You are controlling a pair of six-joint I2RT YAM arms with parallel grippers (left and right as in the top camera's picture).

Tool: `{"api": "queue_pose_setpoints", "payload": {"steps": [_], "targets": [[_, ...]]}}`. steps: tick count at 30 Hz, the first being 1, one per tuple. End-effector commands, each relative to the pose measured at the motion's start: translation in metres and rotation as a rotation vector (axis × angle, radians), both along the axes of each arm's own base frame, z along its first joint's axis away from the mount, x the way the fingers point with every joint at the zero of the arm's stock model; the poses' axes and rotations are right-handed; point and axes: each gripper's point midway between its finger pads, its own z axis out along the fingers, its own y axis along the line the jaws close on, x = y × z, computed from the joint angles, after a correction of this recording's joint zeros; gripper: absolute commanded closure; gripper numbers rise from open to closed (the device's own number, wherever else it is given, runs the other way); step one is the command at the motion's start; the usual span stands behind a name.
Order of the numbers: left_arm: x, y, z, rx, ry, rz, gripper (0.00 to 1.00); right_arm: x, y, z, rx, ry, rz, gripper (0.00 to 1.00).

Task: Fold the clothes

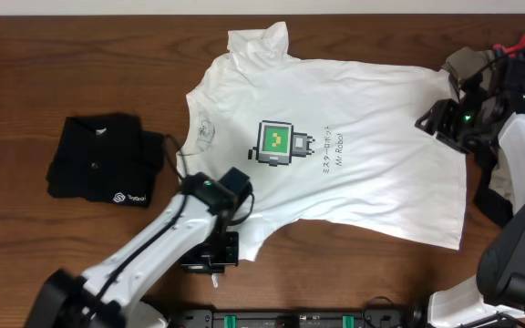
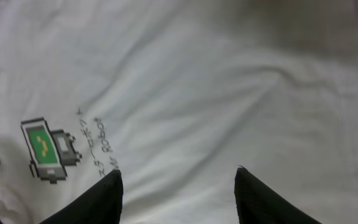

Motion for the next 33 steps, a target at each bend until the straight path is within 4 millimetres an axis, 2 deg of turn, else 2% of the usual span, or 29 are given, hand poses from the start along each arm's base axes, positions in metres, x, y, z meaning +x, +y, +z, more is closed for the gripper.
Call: {"api": "queue_pose_setpoints", "payload": {"steps": [1,8,13,16,20,24,27,30,33], "targets": [[0.009,0.006,0.006,0.014,-0.052,0.019,0.94,-0.009,0.0,0.006,-0.013,0.024,0.01,0.44],[0.011,0.009,0.006,0.028,-0.066,0.015,0.94,-0.06,-0.013,-0.02,-0.133,0.26,-0.027,0.42],[0.012,0.01,0.006,0.036,-0.071,0.013,0.94,-0.091,-0.017,-0.039,-0.121,0.381,-0.082,0.41],[0.012,0.01,0.006,0.035,-0.071,0.013,0.94,-0.11,-0.021,-0.049,-0.094,0.442,-0.117,0.44],[0.012,0.01,0.006,0.035,-0.071,0.013,0.94,-0.132,-0.03,-0.048,-0.067,0.473,-0.178,0.45],[0.012,0.01,0.006,0.035,-0.071,0.012,0.94,-0.155,-0.04,-0.032,-0.062,0.439,-0.262,0.45],[0.013,0.01,0.006,0.032,-0.075,0.012,0.94,-0.173,-0.051,-0.021,-0.087,0.378,-0.383,0.4],[0.013,0.009,0.005,0.029,-0.077,0.006,0.94,-0.188,-0.061,-0.024,-0.116,0.329,-0.486,0.34],[0.013,0.009,0.005,0.027,-0.077,0.0,0.94,-0.199,-0.059,-0.036,-0.098,0.306,-0.545,0.36]]}}
